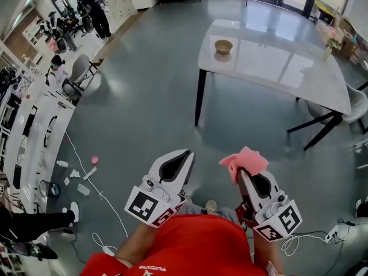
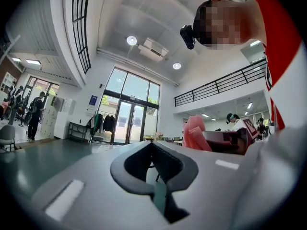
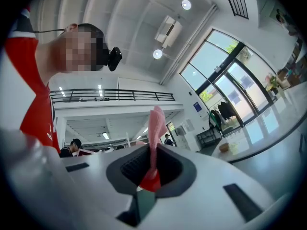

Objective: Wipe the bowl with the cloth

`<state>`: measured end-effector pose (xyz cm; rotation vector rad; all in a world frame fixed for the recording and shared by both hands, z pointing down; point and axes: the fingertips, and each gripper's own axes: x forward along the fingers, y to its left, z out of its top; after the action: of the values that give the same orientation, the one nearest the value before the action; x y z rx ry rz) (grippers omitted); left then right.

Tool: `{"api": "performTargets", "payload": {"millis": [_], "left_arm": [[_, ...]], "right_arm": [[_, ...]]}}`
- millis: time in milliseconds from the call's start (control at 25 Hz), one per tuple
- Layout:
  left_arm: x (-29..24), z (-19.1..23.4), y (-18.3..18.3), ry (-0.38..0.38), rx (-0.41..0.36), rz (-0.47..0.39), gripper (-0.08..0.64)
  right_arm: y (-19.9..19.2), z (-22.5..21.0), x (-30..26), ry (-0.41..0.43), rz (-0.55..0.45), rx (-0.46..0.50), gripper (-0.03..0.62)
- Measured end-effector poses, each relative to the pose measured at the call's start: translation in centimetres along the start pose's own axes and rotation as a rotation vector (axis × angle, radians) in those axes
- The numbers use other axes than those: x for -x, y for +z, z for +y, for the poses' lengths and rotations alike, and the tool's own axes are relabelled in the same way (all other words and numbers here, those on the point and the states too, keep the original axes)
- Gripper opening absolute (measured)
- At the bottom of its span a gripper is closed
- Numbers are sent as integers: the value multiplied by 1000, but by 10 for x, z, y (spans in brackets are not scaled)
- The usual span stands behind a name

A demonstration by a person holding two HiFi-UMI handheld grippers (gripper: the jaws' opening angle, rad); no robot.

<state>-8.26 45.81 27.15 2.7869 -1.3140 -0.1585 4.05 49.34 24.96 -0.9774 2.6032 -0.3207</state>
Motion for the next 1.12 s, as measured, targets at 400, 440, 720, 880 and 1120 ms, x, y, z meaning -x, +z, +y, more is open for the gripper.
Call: {"api": "performTargets", "payload": {"millis": [400,440,720,880,1120], "left_arm": [[-22,3,0,22,-68,34,3],[-24,5,1,16,-75,31,3],[-58,40,-13,-14,-55,13,3],[-88,78,-16,-30,-40,4,3],[-131,155,-5,-65,-44,8,3]], "right_arm": [[7,-33,-9,23,-11,-14,20],[7,-35,-13,25,-14,-10,20],[-1,-62,-47,12,-2,18,20],[2,-90,-84,-18,13,32,20],[7,-127,-161,-63,29,47,20]]}}
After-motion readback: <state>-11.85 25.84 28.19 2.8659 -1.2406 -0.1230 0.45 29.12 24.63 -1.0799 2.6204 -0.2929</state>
